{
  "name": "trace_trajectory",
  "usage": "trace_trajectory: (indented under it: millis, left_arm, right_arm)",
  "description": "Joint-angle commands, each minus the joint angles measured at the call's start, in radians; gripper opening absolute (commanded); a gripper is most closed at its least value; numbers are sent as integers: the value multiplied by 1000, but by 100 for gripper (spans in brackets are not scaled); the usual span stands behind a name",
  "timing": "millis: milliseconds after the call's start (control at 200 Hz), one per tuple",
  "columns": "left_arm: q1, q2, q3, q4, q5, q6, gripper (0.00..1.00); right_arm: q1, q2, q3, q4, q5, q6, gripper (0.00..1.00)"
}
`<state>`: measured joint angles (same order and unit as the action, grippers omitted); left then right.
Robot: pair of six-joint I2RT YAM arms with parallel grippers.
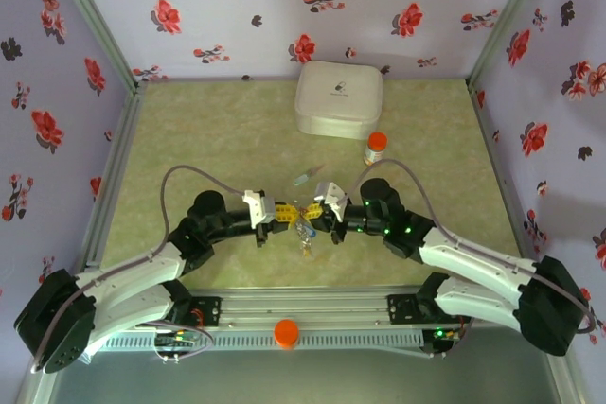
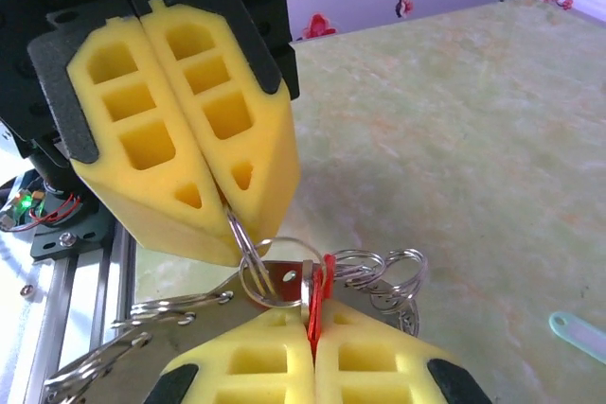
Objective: Put the keys on the keyring
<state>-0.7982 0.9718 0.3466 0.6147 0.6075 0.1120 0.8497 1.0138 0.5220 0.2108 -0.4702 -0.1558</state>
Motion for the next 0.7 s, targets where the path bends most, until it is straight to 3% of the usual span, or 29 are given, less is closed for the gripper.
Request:
trace_trajectory:
  millis: [0, 285, 445, 525, 605, 695]
  left_arm:
    - [-1, -31, 49, -83, -10, 86, 0]
    - [-5, -46, 73, -243, -63, 168, 0]
    - [-4, -87, 32, -164, -151, 134, 54]
    - [-4, -134, -29, -44, -311, 54, 78]
    - [-3, -201, -103, 28, -470, 16, 85]
    - [-2, -300, -109, -23, -758, -59, 87]
  right_arm:
    - [4, -32, 55, -62, 28, -23, 0]
    - [14, -72, 122, -230, 86, -80, 0]
    - [32, -48, 216, -310, 116, -138, 0]
    - [41, 3, 265, -320, 132, -172, 0]
    - [42, 73, 293, -271, 152, -198, 0]
    - [43, 180, 345, -186, 144, -200, 0]
